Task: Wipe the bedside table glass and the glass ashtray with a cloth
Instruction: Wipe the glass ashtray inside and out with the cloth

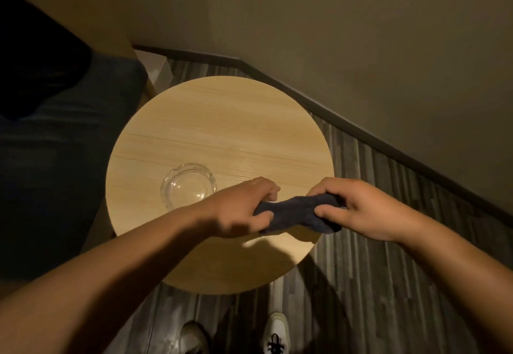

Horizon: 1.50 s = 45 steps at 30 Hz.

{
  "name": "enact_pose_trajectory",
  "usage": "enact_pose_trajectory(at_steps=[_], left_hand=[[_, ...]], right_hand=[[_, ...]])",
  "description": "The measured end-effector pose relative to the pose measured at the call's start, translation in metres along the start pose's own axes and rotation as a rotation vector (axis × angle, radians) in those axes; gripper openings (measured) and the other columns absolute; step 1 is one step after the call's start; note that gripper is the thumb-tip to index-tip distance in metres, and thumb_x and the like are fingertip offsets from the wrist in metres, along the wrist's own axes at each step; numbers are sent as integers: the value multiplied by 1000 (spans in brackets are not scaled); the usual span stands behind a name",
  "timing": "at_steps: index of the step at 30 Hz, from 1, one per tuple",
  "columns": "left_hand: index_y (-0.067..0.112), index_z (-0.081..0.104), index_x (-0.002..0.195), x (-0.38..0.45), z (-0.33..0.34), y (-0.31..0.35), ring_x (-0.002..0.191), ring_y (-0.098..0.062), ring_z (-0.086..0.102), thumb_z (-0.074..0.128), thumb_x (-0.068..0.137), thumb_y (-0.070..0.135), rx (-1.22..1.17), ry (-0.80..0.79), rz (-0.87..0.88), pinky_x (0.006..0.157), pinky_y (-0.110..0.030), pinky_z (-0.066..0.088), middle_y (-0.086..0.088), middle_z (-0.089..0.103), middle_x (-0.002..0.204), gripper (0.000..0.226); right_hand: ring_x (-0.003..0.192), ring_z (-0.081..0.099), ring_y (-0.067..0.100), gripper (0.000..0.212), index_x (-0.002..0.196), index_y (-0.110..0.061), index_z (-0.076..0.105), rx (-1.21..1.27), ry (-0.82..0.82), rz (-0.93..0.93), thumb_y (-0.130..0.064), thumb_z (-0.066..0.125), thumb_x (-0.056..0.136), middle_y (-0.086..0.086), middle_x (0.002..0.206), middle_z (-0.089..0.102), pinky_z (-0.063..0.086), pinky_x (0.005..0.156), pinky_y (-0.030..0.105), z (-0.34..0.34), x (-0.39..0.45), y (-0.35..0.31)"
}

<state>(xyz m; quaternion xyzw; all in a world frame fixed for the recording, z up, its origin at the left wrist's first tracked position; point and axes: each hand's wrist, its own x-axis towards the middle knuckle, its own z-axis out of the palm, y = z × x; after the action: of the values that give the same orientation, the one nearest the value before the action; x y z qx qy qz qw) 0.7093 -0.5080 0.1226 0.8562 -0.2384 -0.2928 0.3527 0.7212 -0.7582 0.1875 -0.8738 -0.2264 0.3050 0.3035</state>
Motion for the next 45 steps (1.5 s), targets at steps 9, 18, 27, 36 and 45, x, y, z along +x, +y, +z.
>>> enact_pose_trajectory(at_steps=[9,18,27,36,45], left_hand=[[20,60,115,15,36,35,92,-13,61,59,93,34,-72,12,-14,81,-25,46,0,67,106,26],[20,62,106,9,5,14,88,-16,53,57,94,32,224,-50,-15,75,-33,42,1,53,102,17],[5,63,107,-5,27,-13,88,-35,59,53,85,9,731,597,5,75,-43,43,-16,64,108,25],[-1,50,137,-32,117,-30,136,-39,39,40,93,63,666,313,-166,105,-61,33,-24,42,146,78],[-6,50,136,-15,115,-44,136,-41,40,37,97,61,645,337,-160,102,-60,40,-29,42,144,78]], right_hand=[[97,63,4,26,112,-26,63,119,-105,-8,-21,66,87,-14,102,67,52,86,29,-25,-12,6],[92,55,7,27,111,-28,59,-304,-159,42,-29,64,84,-12,103,61,47,82,28,6,11,31],[83,53,28,16,92,-10,61,-684,505,-103,-9,67,77,10,90,57,39,74,38,58,44,40],[123,51,34,54,119,-9,61,-672,278,-70,-32,77,73,15,128,58,25,109,51,130,18,66],[143,21,34,75,146,-3,24,-729,97,42,-18,62,84,19,153,27,21,112,59,144,29,70]])
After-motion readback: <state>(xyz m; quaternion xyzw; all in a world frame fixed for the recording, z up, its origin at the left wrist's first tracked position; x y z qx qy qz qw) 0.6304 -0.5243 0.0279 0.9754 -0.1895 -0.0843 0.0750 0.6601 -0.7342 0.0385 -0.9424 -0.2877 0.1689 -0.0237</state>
